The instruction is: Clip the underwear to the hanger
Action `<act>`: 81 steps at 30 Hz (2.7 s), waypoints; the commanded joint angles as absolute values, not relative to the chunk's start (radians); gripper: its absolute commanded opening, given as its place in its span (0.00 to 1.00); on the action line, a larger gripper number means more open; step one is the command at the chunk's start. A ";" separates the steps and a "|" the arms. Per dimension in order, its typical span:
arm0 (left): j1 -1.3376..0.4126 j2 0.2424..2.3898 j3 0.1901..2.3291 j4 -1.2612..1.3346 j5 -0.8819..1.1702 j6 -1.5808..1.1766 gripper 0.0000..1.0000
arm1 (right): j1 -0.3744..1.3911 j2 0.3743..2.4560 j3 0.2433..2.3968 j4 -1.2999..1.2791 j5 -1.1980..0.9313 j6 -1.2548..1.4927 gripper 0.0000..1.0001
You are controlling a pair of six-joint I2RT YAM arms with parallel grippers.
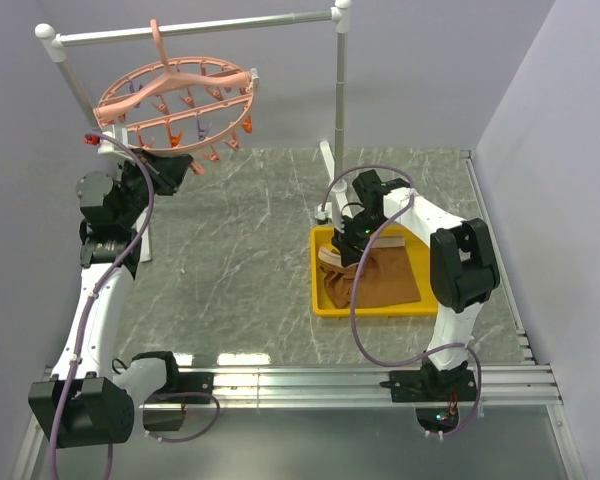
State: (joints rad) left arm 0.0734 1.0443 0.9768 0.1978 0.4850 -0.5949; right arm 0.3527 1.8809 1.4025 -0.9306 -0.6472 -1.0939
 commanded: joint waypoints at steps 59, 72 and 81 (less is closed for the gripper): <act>0.078 1.077 1.089 0.212 0.647 -0.609 0.00 | 0.750 1.816 2.234 -1.257 -0.485 -1.431 0.00; 0.077 1.088 1.078 0.210 0.721 -0.583 0.00 | 0.808 1.996 2.266 -1.008 -0.531 -1.353 0.00; 0.077 1.103 1.074 0.212 0.773 -0.577 0.00 | 0.815 2.013 2.227 -0.798 -0.564 -1.290 0.00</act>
